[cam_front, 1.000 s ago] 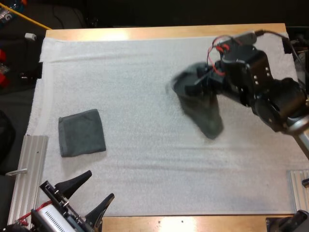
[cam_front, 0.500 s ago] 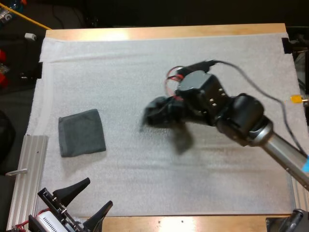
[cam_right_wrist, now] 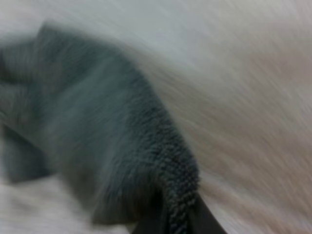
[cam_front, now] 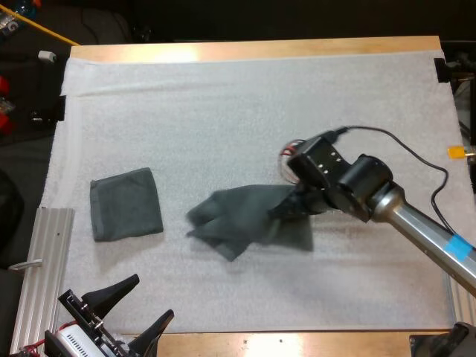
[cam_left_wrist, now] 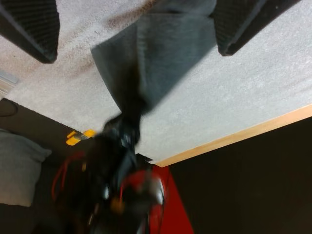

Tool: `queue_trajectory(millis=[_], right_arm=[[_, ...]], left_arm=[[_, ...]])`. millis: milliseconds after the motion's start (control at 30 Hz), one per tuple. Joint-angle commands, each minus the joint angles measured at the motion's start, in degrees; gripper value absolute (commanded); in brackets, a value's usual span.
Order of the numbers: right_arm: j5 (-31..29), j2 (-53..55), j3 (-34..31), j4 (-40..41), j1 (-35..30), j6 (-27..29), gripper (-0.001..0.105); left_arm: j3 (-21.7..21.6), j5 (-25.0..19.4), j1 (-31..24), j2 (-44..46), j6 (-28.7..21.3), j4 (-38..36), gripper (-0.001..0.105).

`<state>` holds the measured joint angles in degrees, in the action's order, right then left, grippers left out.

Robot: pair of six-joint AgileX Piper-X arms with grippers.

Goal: Pick towel from pile, fold and stack

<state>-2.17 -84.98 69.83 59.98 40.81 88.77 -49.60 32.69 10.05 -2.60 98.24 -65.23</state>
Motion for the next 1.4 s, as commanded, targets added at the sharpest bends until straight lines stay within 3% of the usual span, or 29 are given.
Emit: queue_trajectory(millis=[0,233,333,400,500,533,667,967,1133,1367], right_arm=[[-0.6,0.4,-1.5,0.3,-2.0,-0.9,0.0],[-0.6,0.4,-3.8,0.8,-7.9,-1.2,0.0],[-1.2,0.9,-3.8,0.8,-8.7,-1.4,0.015],[-4.1,1.8,-3.8,0.8,-8.6,-1.5,0.037],[-7.7,3.9,-3.8,0.8,-8.6,-1.5,0.058],[-7.9,4.4,-3.8,0.8,-8.6,-1.5,0.06],[-7.6,8.9,-3.8,0.8,-8.5,-1.5,0.06],[-0.7,13.5,-4.0,0.8,-7.9,1.0,0.06],[-0.5,13.5,-6.2,-0.7,-3.9,1.9,0.06],[-0.5,11.5,-12.5,-8.8,2.1,-0.3,0.06]], left_arm=[[-0.3,0.5,0.2,0.0,0.4,0.4,0.065],[-0.3,0.5,0.2,0.0,0.4,0.4,0.065],[-0.3,0.5,0.2,0.0,0.4,0.4,0.065],[-0.3,0.5,0.2,0.0,0.4,0.4,0.065],[-0.3,0.5,0.2,0.0,0.4,0.0,0.065],[-0.3,0.5,0.2,0.0,0.4,-0.3,0.065],[-0.3,0.5,0.2,0.0,0.4,-2.9,0.065],[-0.3,0.2,0.2,0.0,0.4,-10.9,0.065],[0.1,0.2,0.2,0.0,0.4,-15.0,0.065],[2.6,0.2,0.2,0.0,0.5,-19.3,0.065]])
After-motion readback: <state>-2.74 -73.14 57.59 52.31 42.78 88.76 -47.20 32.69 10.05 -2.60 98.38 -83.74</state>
